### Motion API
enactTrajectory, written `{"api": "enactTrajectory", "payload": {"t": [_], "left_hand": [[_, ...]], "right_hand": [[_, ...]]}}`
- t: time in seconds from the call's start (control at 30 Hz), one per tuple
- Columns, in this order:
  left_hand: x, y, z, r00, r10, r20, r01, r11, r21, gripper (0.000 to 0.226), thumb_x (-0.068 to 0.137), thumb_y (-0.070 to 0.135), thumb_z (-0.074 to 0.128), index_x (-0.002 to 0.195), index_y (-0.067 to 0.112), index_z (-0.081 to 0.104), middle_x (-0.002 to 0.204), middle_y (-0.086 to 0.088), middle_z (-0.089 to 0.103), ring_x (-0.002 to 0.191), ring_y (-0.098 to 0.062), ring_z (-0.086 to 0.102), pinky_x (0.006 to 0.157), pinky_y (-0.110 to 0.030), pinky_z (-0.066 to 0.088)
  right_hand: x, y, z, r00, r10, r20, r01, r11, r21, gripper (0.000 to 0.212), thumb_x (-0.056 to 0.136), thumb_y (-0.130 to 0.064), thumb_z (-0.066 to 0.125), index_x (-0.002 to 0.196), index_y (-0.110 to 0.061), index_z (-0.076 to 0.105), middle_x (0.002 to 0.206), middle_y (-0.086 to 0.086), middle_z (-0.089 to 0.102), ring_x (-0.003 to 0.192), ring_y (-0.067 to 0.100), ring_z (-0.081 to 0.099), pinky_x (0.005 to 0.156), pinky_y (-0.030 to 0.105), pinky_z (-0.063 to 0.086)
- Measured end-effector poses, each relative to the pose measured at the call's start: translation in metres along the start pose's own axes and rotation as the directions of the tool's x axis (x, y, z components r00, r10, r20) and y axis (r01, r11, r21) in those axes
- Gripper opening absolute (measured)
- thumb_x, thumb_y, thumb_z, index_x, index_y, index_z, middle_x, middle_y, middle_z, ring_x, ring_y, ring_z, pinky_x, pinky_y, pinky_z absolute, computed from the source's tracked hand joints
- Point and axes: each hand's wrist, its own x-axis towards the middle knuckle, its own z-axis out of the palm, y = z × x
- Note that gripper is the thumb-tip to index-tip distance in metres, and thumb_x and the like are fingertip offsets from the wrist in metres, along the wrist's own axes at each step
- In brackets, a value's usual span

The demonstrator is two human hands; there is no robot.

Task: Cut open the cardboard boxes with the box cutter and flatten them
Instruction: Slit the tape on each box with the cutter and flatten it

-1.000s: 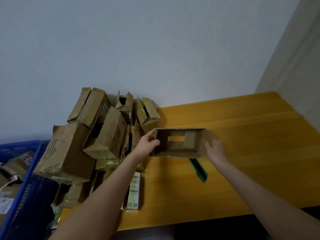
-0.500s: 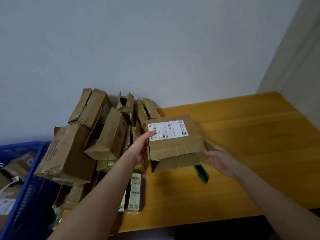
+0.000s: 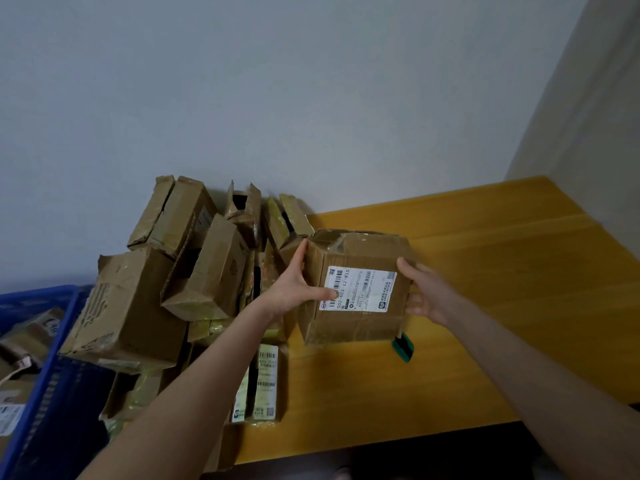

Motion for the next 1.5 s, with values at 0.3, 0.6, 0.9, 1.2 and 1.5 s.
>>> {"api": "enactTrajectory", "payload": {"t": [0.3,0.6,0.9,1.2,1.5], "left_hand": [[-0.005,0.0,-0.004,1.0,-0.029,-0.004,0.028,0.989,-0.144,0.123,0.055,0.014,0.09,0.153,0.028,0.017,0.115,-0.011,0.069,0.1,-0.027,0.07,0.086,-0.046,0.057],[-0.005,-0.01,-0.006,0.999,-0.006,0.042,0.014,0.983,-0.182,0.133,0.042,0.025,0.095,0.152,0.029,0.021,0.129,-0.014,0.06,0.112,-0.03,0.064,0.093,-0.047,0.054],[-0.007,-0.011,0.003,0.996,0.09,-0.005,-0.086,0.958,0.272,0.127,0.067,0.015,0.086,0.153,0.036,-0.005,0.153,-0.001,0.019,0.143,-0.025,0.023,0.118,-0.048,0.025],[-0.004,-0.001,0.006,0.969,0.088,-0.23,-0.055,0.988,0.146,0.055,0.088,0.028,0.067,0.138,0.032,0.046,0.14,0.004,0.049,0.111,-0.019,0.06,0.092,-0.043,0.054],[0.005,0.011,0.031,0.777,0.154,-0.611,0.051,0.951,0.305,0.027,0.096,0.042,0.054,0.073,0.027,0.055,0.078,0.007,0.064,0.08,-0.017,0.062,0.069,-0.031,0.049]], "right_hand": [[-0.006,0.005,0.0,0.993,-0.052,0.105,0.061,0.995,-0.082,0.069,0.068,-0.037,0.077,0.128,-0.028,0.046,0.119,-0.002,0.062,0.112,0.022,0.056,0.089,0.041,0.045],[-0.008,0.009,-0.01,0.969,-0.046,0.243,0.093,0.978,-0.185,0.088,0.044,-0.044,0.086,0.124,-0.024,0.056,0.115,-0.001,0.069,0.111,0.02,0.06,0.094,0.041,0.048],[-0.008,0.0,-0.02,0.965,0.006,0.263,-0.034,0.994,0.102,0.056,0.08,-0.06,0.053,0.128,-0.029,0.056,0.131,0.003,0.056,0.119,0.027,0.054,0.096,0.055,0.043],[-0.011,-0.003,-0.007,0.966,-0.114,0.234,0.092,0.99,0.103,0.068,0.087,0.017,0.04,0.137,-0.028,0.046,0.138,0.005,0.05,0.115,0.029,0.055,0.08,0.042,0.053],[-0.01,-0.003,0.029,0.985,-0.13,-0.112,0.04,0.809,-0.586,0.056,0.075,-0.046,0.078,0.117,-0.021,0.05,0.104,-0.004,0.052,0.103,0.022,0.056,0.075,0.032,0.049]]}}
